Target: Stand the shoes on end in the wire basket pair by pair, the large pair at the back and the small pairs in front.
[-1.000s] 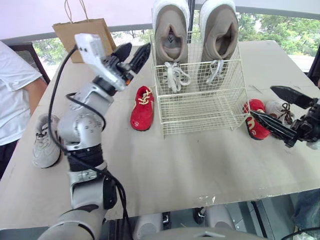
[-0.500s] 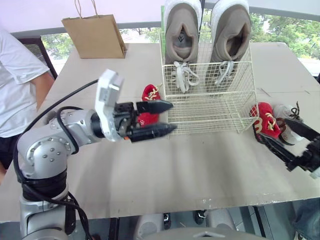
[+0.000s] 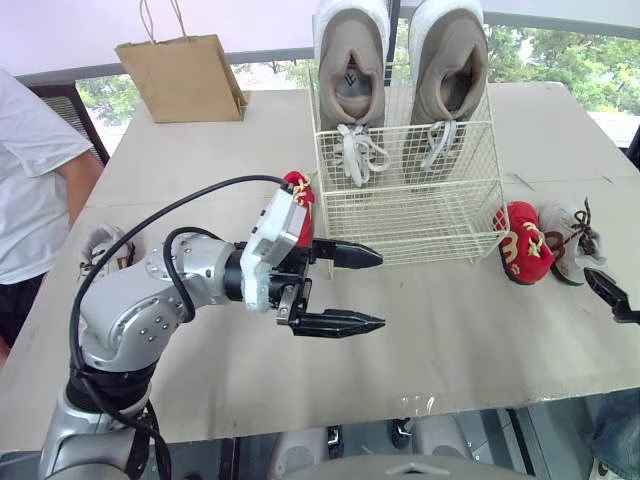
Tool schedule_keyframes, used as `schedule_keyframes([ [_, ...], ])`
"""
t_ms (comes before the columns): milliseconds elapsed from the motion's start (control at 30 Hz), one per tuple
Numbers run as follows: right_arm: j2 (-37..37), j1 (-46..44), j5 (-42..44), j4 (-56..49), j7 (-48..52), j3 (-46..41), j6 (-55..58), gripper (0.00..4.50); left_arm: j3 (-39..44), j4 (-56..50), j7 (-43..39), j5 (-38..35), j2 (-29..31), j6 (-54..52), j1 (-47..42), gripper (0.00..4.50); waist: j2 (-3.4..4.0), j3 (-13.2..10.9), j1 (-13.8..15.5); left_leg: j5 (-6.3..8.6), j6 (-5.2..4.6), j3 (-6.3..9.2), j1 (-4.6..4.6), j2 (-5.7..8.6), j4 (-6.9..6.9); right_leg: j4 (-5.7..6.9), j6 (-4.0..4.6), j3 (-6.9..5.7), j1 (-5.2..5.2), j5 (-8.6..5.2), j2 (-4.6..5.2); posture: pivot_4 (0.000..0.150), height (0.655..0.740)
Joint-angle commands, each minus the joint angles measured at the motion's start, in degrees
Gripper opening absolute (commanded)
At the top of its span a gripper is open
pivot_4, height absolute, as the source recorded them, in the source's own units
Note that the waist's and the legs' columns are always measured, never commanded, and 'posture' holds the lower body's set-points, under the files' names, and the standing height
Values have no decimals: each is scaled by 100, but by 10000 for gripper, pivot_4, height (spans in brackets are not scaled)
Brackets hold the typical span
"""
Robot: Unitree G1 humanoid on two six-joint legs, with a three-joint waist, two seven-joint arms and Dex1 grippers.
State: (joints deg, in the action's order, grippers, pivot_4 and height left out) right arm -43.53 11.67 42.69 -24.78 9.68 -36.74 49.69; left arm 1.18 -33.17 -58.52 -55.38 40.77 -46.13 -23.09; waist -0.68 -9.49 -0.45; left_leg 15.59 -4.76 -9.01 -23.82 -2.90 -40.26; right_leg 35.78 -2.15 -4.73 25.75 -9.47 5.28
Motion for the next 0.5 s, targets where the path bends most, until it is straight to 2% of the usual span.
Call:
schedule_keyframes([
  [33, -66, -556, -330, 536, -341, 214, 374, 45000, 146, -208, 78, 27, -63, 306, 234, 44490, 1, 0, -12, -1, 1, 0, 1, 2, 0, -2, 0, 2, -1, 0, 0, 1500, 7400],
  [200, 60, -1189, -465, 1295, -98, 430, 326, 45000, 203, -322, 285, 73, -143, 523, 539, 44490, 0, 1, -6, -14, -27, 2, -1, 10, 1, -4, -2, 3, -4, 0, 2, 1500, 7400],
  [233, 91, -1274, -474, 1425, -70, 447, 356, 39668, 212, -336, 325, 83, -149, 558, 562, 45000, 1, 0, 10, -14, -28, 4, 0, 11, 1, -5, -2, 2, -6, 0, 2, 1500, 7400],
  [267, 102, -1347, -526, 1532, 5, 518, 301, 37383, 227, -345, 381, 57, -164, 564, 573, 45000, 1, 1, 14, -13, -27, 5, -2, 13, 1, -5, -2, 2, -5, 0, 3, 1500, 7400],
  [300, 116, -1408, -546, 1592, 81, 573, 265, 33010, 248, -353, 414, 25, -164, 564, 584, 45000, 1, 0, 11, -13, -27, 6, -1, 13, 1, -5, -2, 2, -6, 0, 3, 1500, 7400],
  [500, -9, -1441, -903, 1816, 526, 843, -27, 5544, 209, -371, 472, 86, -141, 653, 697, 45000, 0, 1, -25, -11, -28, 5, 2, 12, 0, -6, -3, 3, -9, 0, 3, 1500, 7400],
])
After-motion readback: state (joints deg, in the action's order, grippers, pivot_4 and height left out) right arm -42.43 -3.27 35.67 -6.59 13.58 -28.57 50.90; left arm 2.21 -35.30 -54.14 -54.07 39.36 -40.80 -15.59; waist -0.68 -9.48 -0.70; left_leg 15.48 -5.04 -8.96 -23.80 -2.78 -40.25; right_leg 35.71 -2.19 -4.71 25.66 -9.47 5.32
